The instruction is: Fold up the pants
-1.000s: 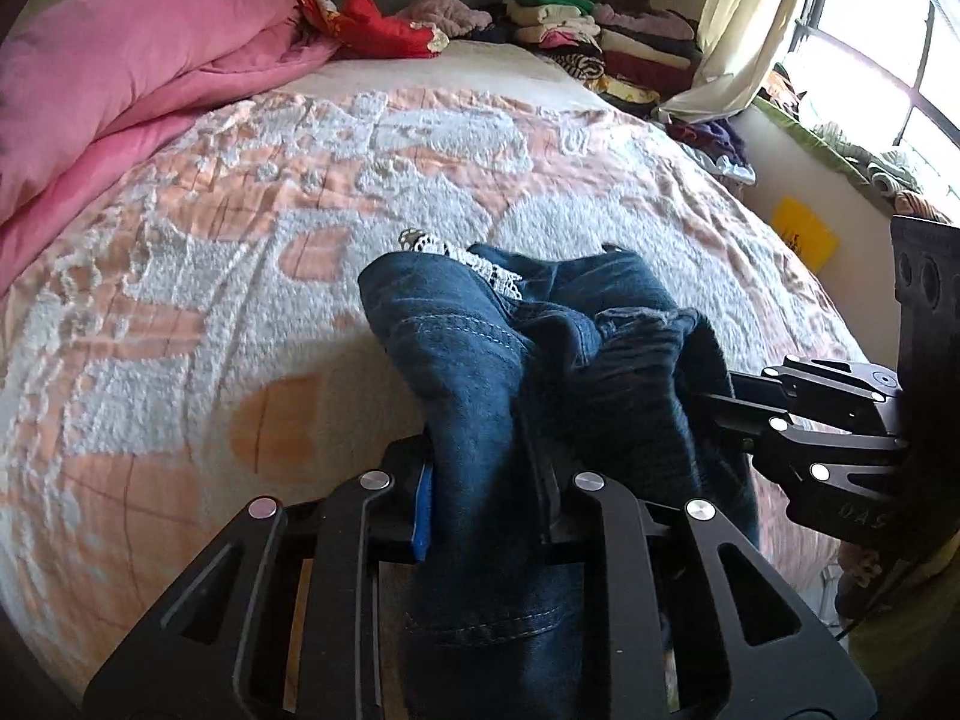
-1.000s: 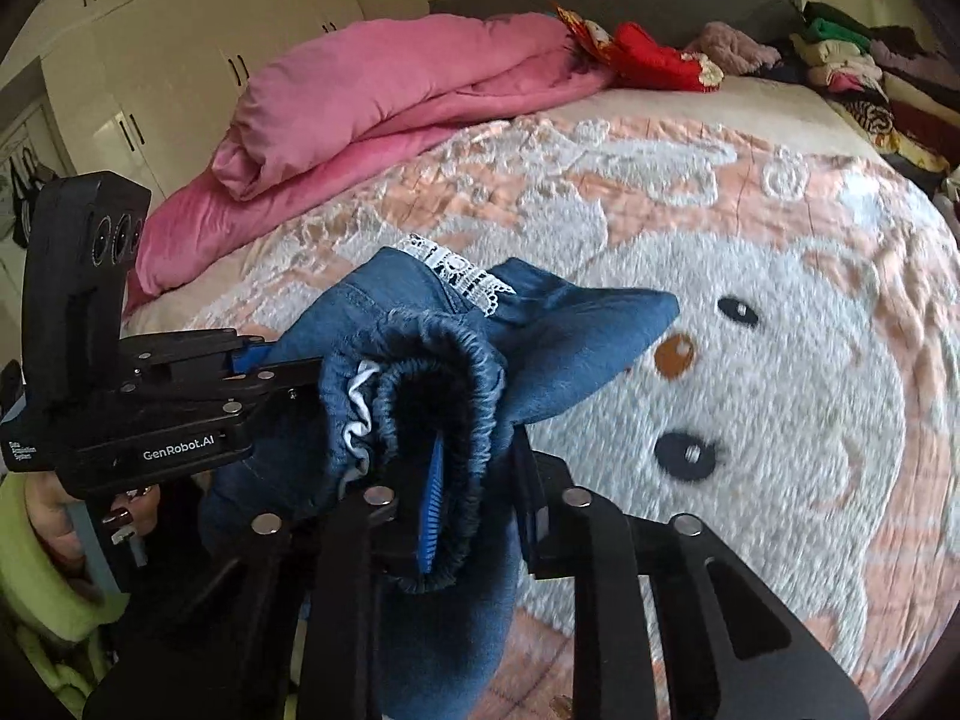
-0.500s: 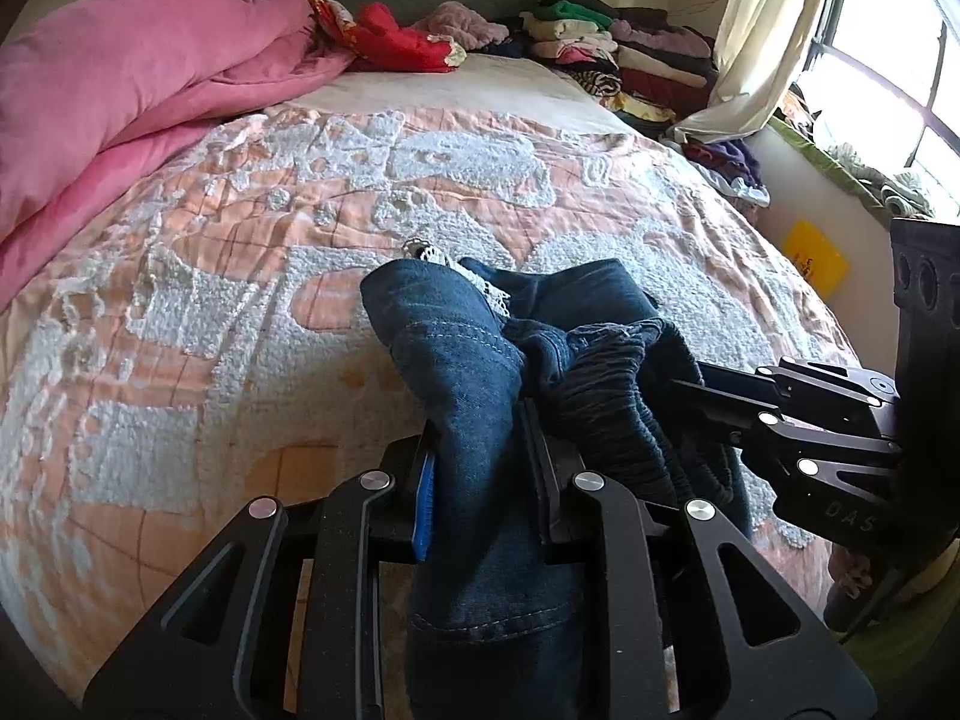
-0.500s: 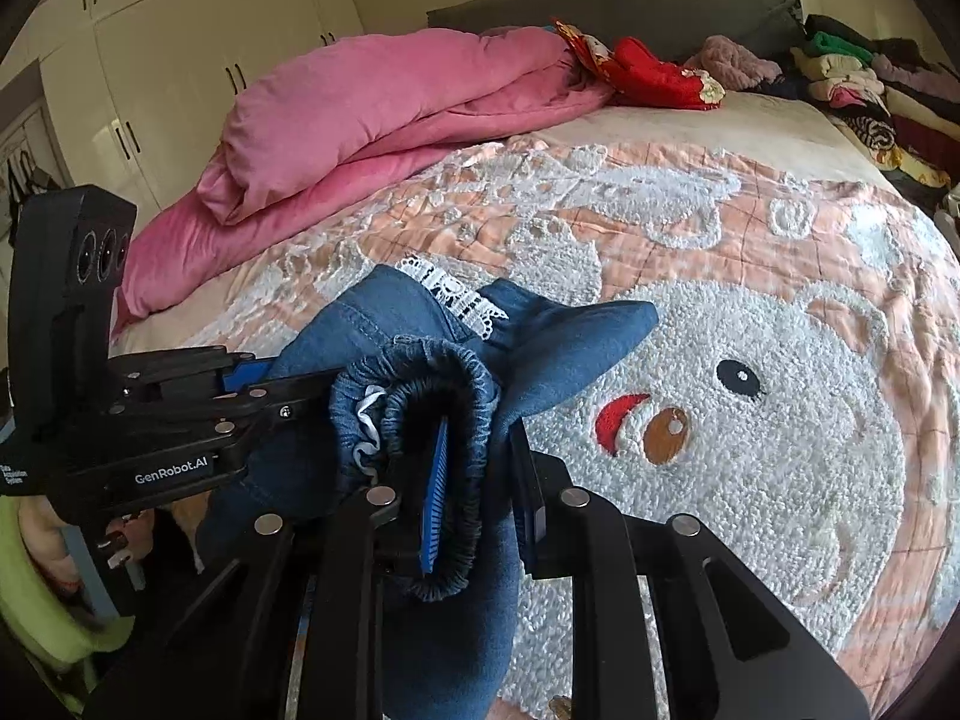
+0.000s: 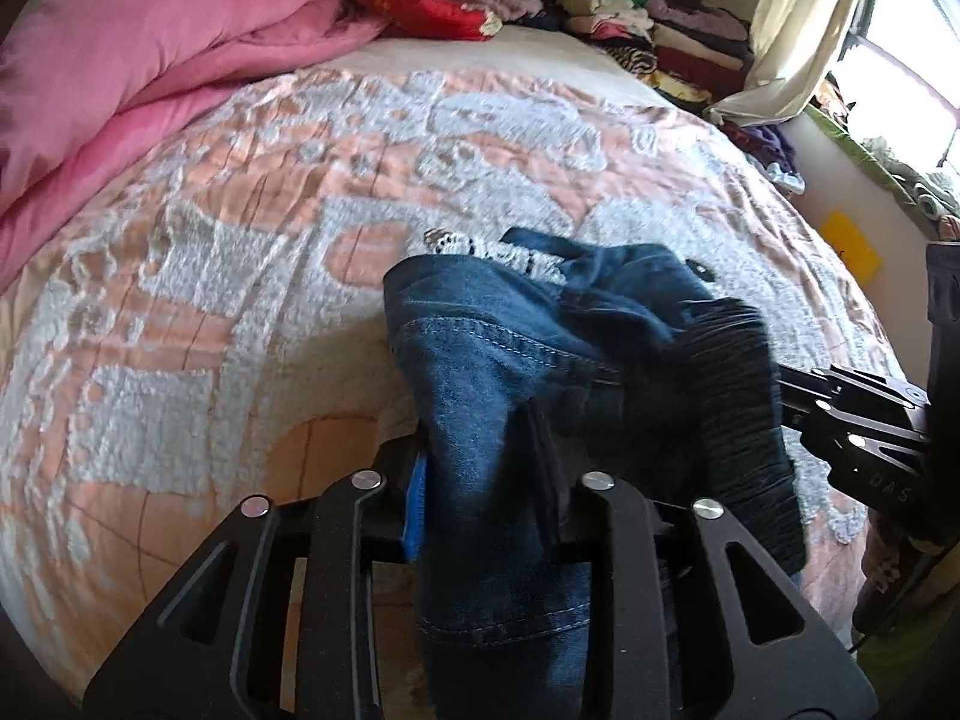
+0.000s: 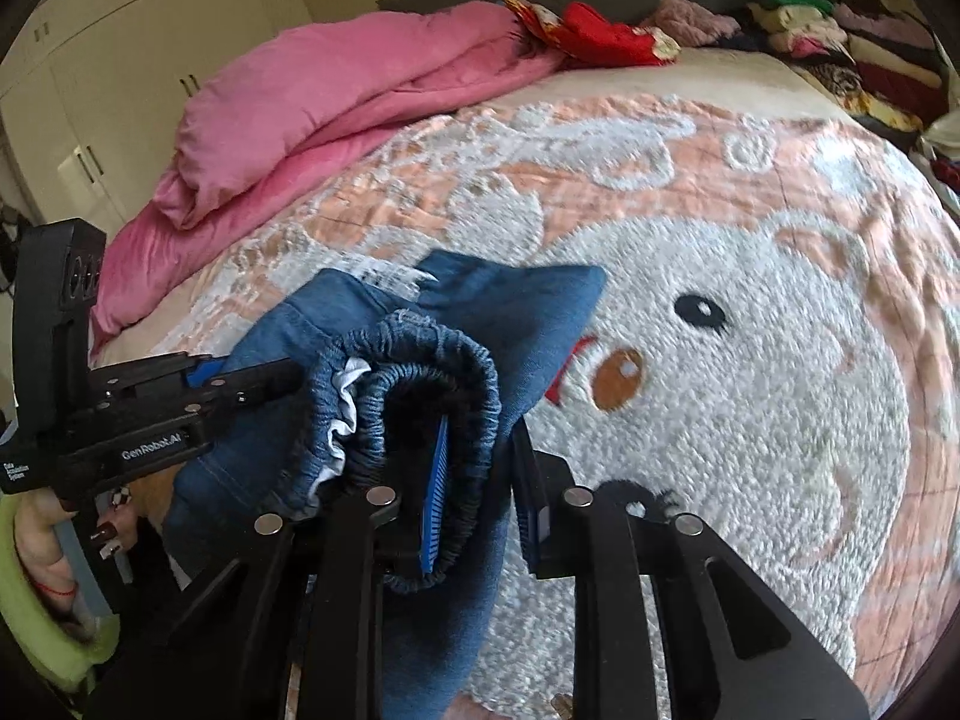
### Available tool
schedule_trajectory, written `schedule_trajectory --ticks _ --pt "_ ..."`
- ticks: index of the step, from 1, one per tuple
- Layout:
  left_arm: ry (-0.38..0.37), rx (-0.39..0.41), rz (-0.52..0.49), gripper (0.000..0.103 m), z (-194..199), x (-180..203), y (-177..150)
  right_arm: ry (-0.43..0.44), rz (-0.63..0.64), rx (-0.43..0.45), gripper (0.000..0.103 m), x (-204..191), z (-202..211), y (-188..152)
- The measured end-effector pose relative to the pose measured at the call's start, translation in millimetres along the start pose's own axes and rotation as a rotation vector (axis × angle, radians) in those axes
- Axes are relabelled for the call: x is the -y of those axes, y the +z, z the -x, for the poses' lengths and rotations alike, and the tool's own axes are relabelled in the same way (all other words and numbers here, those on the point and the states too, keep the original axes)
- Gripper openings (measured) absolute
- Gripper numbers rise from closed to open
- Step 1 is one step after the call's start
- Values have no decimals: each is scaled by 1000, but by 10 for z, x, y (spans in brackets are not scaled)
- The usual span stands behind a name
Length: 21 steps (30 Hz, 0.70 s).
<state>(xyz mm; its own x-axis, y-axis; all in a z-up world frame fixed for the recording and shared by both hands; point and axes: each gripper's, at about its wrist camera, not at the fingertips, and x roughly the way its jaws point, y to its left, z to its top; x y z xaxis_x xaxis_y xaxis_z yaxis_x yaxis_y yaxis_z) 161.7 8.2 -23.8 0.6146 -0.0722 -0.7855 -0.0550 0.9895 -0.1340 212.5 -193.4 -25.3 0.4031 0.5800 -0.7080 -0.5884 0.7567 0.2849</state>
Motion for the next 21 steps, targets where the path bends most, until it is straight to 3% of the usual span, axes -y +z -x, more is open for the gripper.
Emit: schedule_trajectory --ticks 3,7,11,17,21 --pt "7 -3 -1 27 -15 -12 -14 -26 -19 -17 27 60 -46 -48" --pt "17 -10 -2 33 -55 -23 -41 -84 -30 -23 43 116 -80 -94" --pt "26 -8 -8 35 -69 -28 -70 -96 -35 -23 46 111 -95 -104" --pt "35 3 -11 39 -27 -25 -95 -131 -37 8 68 91 31 -99" --pt "37 16 -11 44 56 -28 -118 -143 -42 51 77 66 209 -99"
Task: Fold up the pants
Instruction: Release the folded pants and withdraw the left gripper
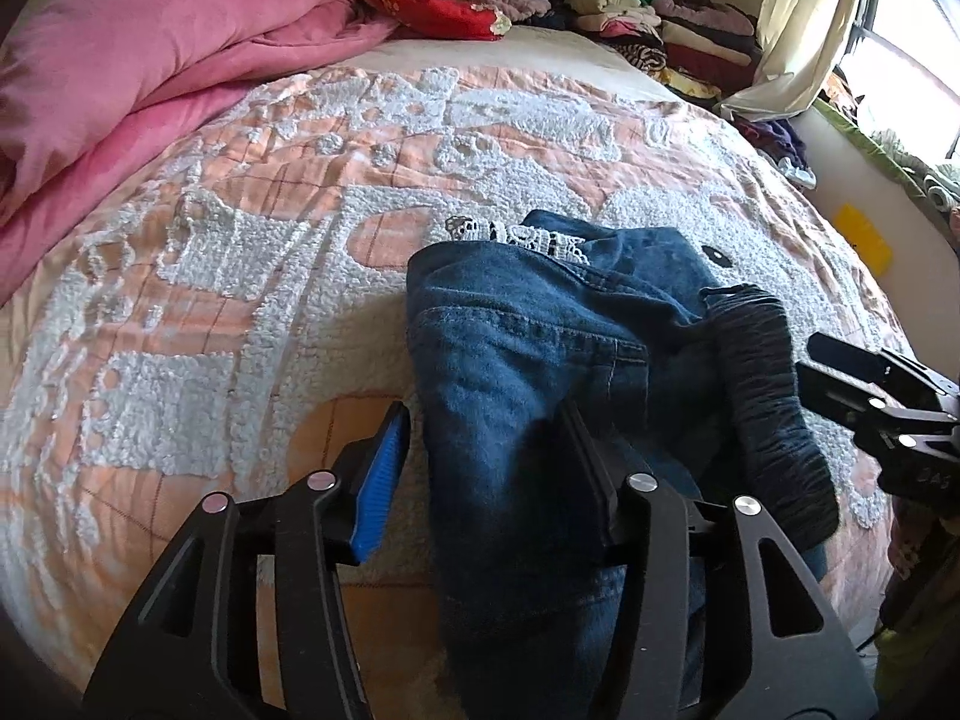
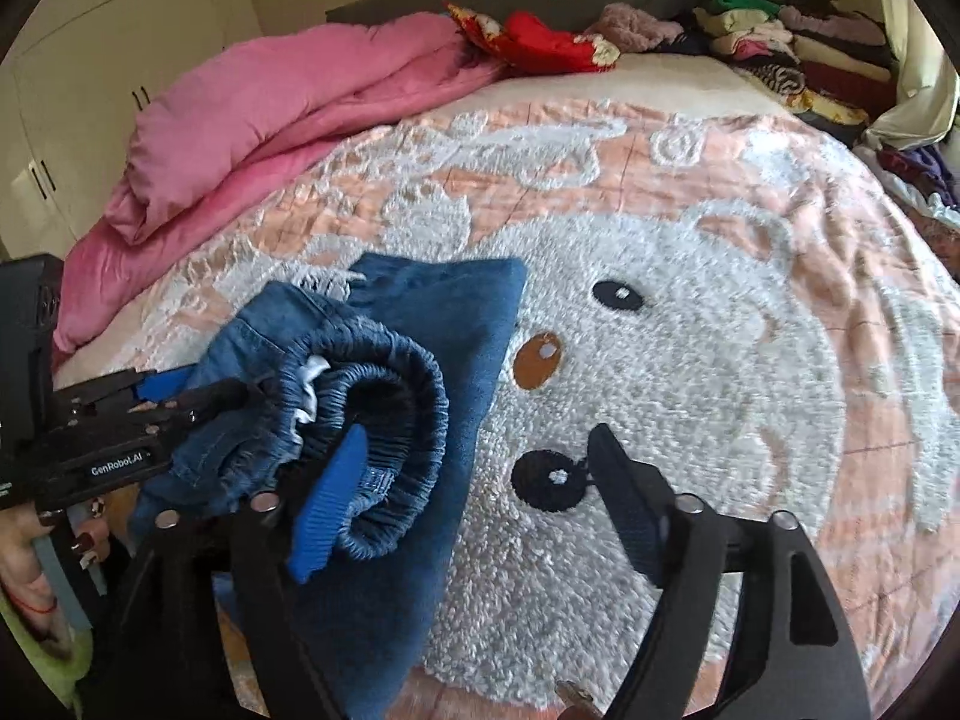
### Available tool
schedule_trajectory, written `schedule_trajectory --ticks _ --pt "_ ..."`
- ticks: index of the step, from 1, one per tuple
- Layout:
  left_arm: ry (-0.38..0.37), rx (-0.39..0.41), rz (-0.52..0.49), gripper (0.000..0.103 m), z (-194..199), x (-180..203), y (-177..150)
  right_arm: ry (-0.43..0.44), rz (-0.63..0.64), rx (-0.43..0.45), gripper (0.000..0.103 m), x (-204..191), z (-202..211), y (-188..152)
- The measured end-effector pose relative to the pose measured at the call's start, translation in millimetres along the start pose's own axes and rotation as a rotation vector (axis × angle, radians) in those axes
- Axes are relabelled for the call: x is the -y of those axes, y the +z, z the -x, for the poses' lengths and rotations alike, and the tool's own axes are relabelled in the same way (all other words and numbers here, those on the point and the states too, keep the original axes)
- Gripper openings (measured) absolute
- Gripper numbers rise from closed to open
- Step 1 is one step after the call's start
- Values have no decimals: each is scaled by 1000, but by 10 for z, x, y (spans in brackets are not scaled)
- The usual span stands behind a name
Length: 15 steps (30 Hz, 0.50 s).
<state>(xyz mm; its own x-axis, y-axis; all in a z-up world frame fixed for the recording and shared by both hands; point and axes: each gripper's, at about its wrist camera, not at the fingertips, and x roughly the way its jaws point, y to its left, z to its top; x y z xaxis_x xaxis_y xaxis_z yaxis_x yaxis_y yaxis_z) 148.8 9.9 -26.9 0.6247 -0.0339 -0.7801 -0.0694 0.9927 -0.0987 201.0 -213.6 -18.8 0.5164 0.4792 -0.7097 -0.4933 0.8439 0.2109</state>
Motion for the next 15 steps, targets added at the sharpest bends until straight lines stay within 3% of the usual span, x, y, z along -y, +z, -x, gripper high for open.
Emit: schedule_trajectory --ticks 2,6,11,15 --pt "6 13 0 53 70 -2 -18 -6 4 21 87 -18 103 1" --pt "3 50 3 70 267 -13 -50 -31 25 77 97 -96 352 -7" --pt "-14 91 8 93 573 5 -129 -69 60 148 98 -241 657 -96" --pt "-16 122 12 93 809 10 -226 -92 70 174 98 -319 818 -220"
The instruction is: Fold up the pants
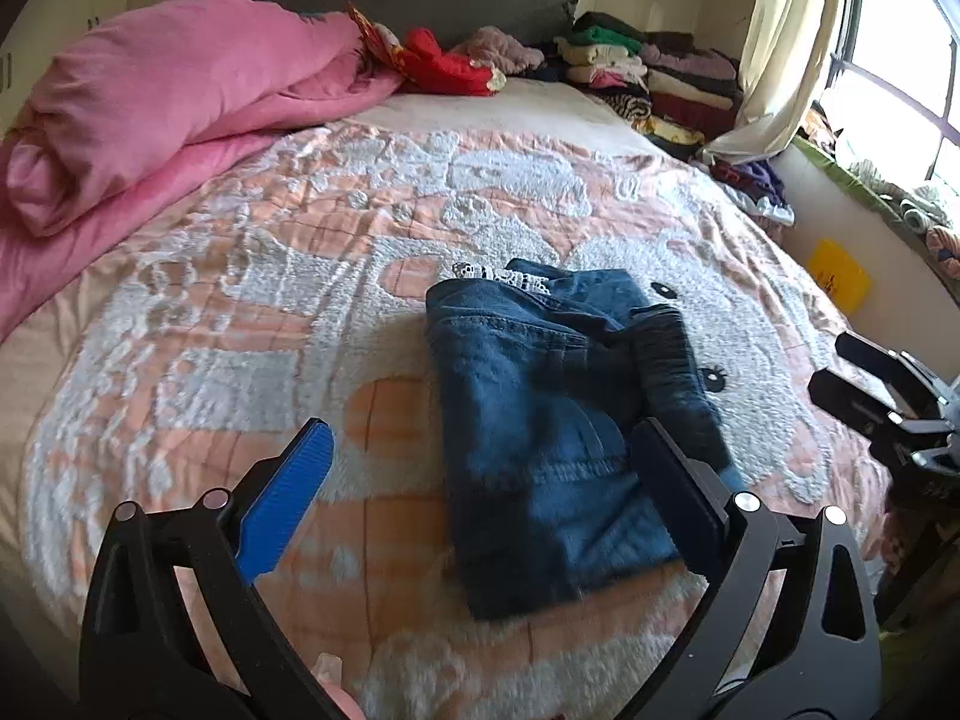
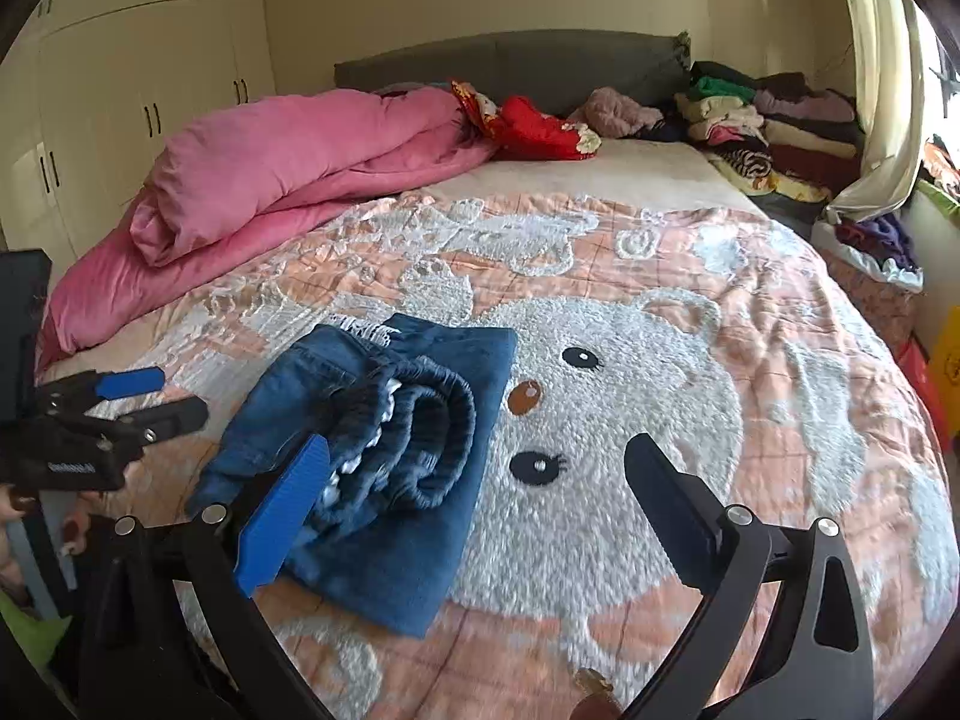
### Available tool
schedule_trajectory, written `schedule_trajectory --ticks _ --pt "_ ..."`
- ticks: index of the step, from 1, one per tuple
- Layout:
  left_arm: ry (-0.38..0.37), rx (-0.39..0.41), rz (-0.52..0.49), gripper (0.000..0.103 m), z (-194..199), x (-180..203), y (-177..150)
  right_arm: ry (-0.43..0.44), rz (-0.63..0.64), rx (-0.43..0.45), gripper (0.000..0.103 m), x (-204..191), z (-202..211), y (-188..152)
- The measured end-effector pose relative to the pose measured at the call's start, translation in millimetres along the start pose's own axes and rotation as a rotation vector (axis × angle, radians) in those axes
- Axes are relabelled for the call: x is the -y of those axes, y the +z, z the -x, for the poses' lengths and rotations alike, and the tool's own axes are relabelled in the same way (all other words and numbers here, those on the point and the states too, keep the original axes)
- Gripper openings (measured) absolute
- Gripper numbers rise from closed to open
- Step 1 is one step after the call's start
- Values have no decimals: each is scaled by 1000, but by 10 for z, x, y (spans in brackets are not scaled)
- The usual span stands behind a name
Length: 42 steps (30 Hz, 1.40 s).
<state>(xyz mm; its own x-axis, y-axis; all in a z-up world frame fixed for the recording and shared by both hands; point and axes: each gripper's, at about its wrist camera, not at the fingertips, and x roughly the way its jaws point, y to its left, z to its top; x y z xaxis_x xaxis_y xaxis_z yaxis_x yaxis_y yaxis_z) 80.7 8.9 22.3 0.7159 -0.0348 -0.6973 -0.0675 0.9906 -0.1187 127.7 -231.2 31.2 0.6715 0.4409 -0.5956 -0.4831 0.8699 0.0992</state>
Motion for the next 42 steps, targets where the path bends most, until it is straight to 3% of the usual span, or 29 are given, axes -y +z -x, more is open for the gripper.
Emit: schedule_trajectory --ticks 10,21,32,42 --pt "15 18 -21 93 372 55 -286 -9 13 9 98 -123 351 -230" --pt "12 -19 -12 93 429 90 -604 -5 10 -17 98 -208 542 -464" --pt "12 -89 1 93 263 94 -801 -18 -38 -102 98 -277 354 -801" --pt "11 -121 19 93 166 60 -855 -34 -39 -106 98 -260 281 -840"
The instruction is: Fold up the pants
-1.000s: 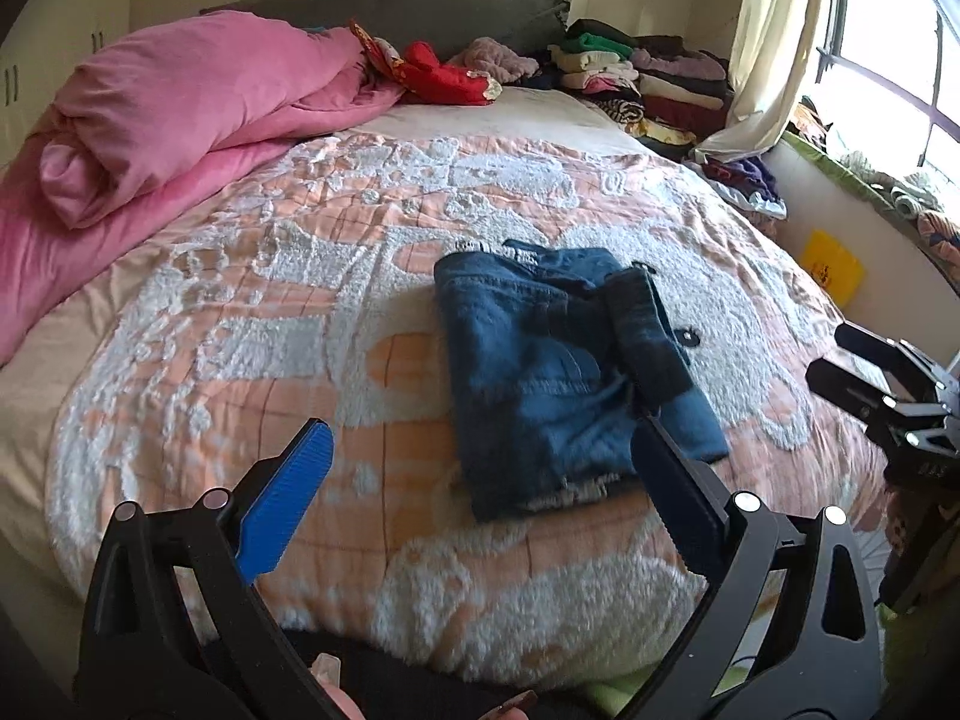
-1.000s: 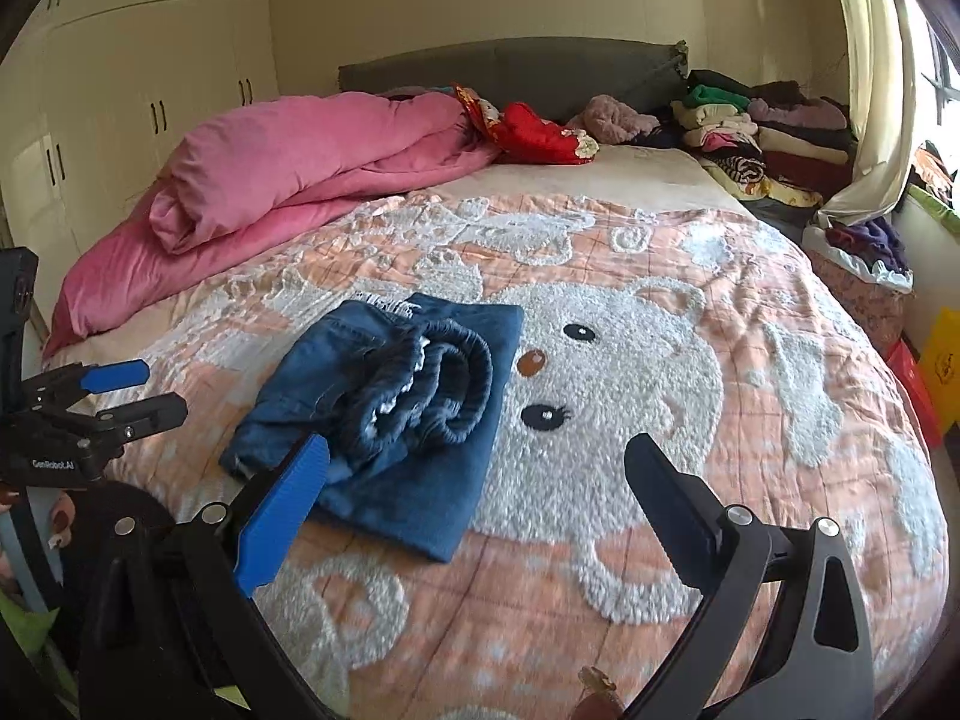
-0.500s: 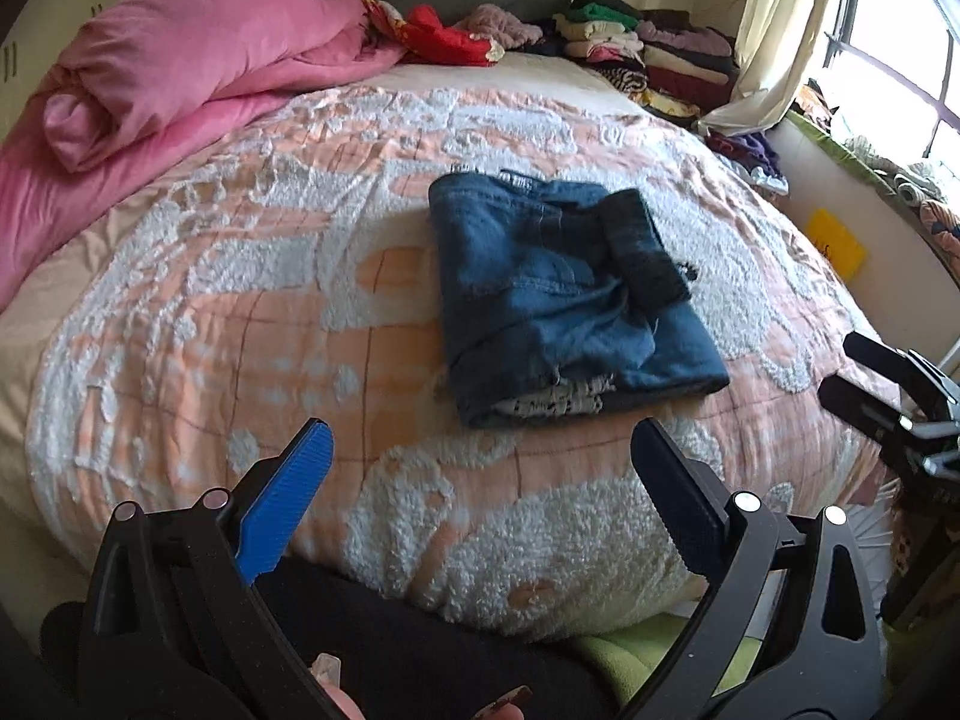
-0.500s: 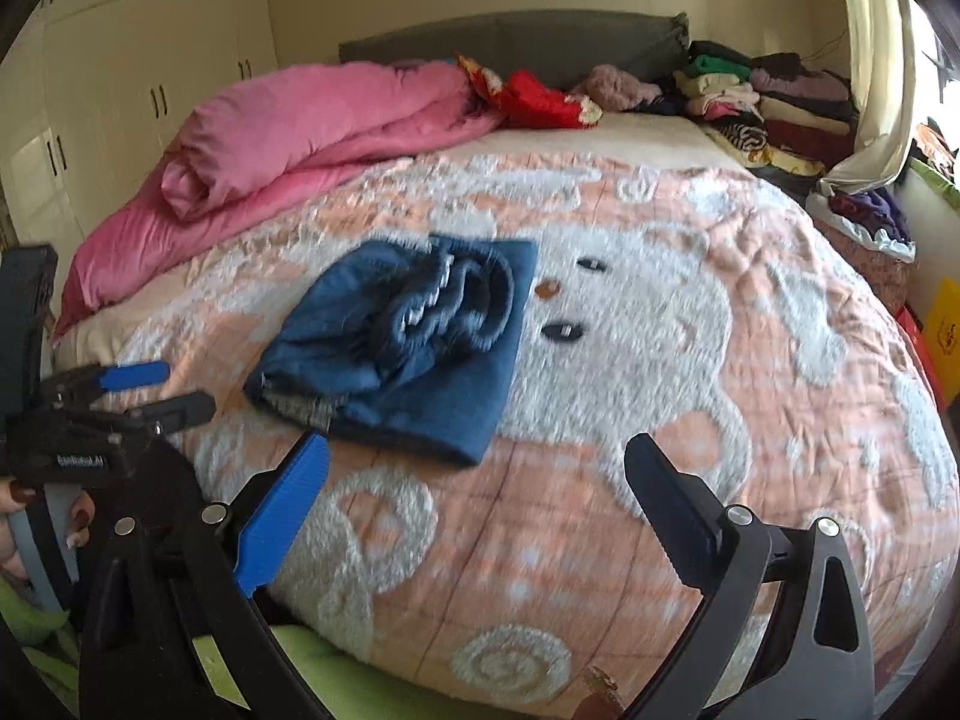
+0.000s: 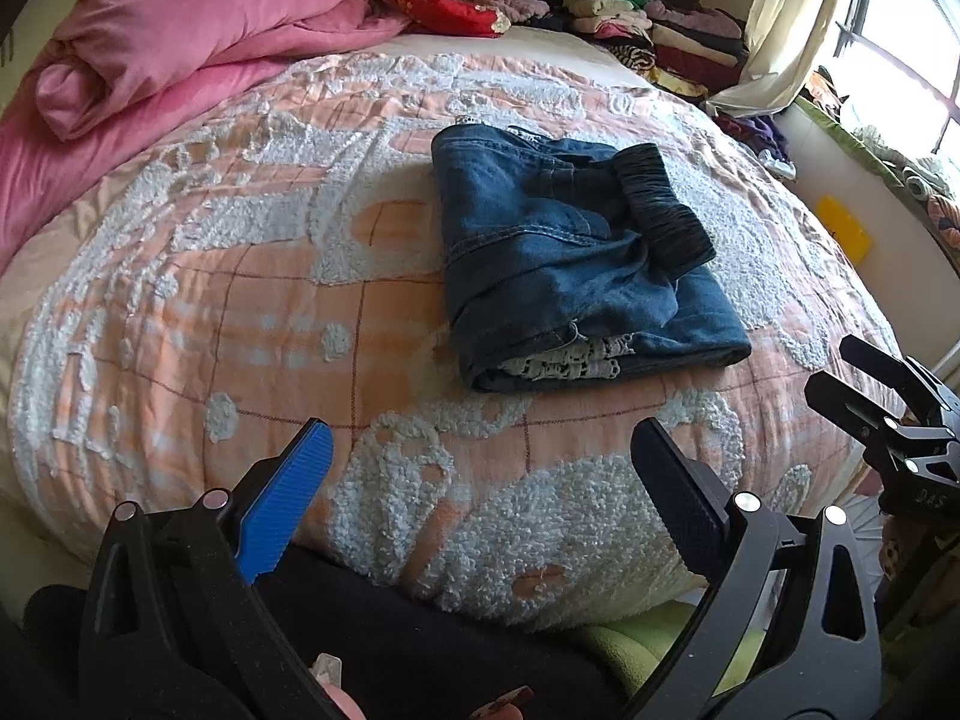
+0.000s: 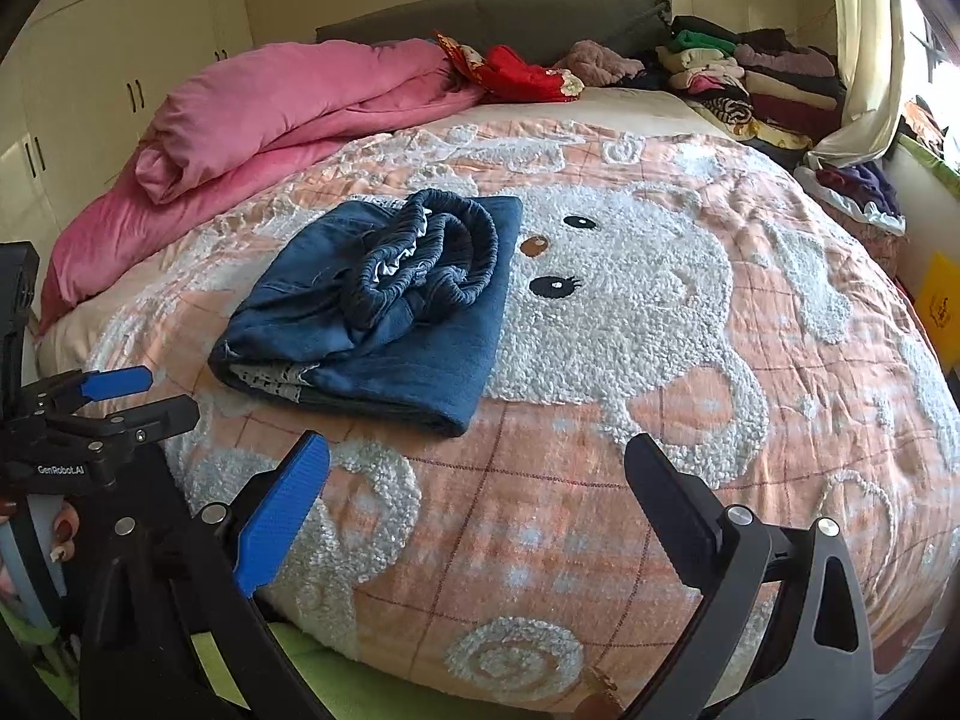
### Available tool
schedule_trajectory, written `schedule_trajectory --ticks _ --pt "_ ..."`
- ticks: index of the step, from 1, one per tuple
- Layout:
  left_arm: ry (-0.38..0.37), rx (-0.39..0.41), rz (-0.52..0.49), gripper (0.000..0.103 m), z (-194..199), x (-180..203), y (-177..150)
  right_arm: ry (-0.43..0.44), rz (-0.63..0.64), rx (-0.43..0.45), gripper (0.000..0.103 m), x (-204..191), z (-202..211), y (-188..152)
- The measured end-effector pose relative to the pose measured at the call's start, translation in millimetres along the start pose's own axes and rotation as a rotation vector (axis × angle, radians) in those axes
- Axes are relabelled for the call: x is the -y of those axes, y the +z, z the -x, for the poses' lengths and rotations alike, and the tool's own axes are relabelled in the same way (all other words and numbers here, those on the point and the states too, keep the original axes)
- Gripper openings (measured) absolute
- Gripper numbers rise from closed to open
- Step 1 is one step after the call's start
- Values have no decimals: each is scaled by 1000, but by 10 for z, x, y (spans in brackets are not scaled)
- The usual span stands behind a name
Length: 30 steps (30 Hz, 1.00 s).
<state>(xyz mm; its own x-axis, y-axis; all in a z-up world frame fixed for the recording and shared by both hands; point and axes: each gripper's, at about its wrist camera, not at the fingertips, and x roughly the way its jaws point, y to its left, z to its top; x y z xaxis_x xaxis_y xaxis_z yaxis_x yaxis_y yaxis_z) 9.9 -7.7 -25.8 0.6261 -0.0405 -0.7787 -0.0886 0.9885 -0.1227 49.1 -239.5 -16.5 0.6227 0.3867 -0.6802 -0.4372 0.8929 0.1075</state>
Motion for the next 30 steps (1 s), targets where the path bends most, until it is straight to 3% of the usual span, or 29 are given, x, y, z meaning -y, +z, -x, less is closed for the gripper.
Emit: schedule_trajectory --ticks 30 --pt "26 14 12 93 53 -52 30 -9 6 14 98 15 45 33"
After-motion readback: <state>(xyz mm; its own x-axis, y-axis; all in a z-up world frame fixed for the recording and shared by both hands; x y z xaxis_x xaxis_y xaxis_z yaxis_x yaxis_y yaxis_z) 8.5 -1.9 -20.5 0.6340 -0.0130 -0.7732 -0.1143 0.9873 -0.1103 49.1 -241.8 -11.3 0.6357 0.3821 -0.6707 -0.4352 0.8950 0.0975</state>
